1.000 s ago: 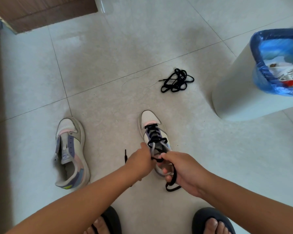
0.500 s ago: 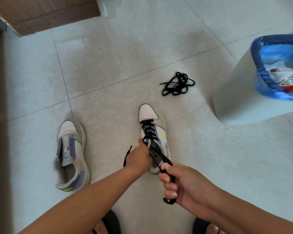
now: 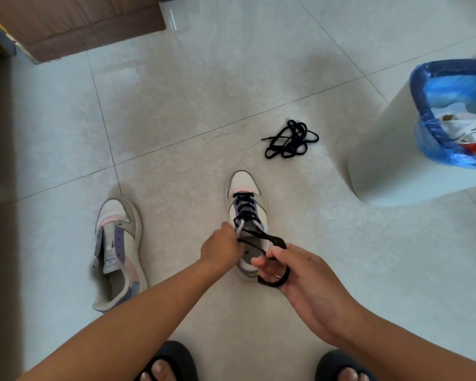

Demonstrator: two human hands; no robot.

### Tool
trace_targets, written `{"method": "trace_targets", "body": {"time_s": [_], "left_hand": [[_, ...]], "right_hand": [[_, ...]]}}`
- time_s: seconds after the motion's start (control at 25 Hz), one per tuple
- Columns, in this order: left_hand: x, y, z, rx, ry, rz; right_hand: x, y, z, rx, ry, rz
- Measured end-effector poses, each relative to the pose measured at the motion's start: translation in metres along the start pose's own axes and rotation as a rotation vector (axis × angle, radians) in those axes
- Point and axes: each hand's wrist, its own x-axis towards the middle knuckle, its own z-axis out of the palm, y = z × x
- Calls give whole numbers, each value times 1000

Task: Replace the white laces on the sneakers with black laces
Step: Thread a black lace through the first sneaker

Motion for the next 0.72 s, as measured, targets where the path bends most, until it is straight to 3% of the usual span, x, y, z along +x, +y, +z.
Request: {"method": "trace_targets", "body": {"time_s": [0.12,0.16,0.32,0.44,0.72], "left_hand": [[3,-3,-1,24,30,-3],[4,-3,0,32,16,-3],[14,-3,-2,-198,-41,-67],[18,3,-7,-144,-45,-69],[23,17,-9,36,-66,-13]], "right_hand": [[-4,2,0,-349,67,-124],[-5,2,0,-360,45,-120],[-16,3,11,41,-56,150],[-26,7,20,203,-2,314],[-40,-12,21,354,29,323]]}}
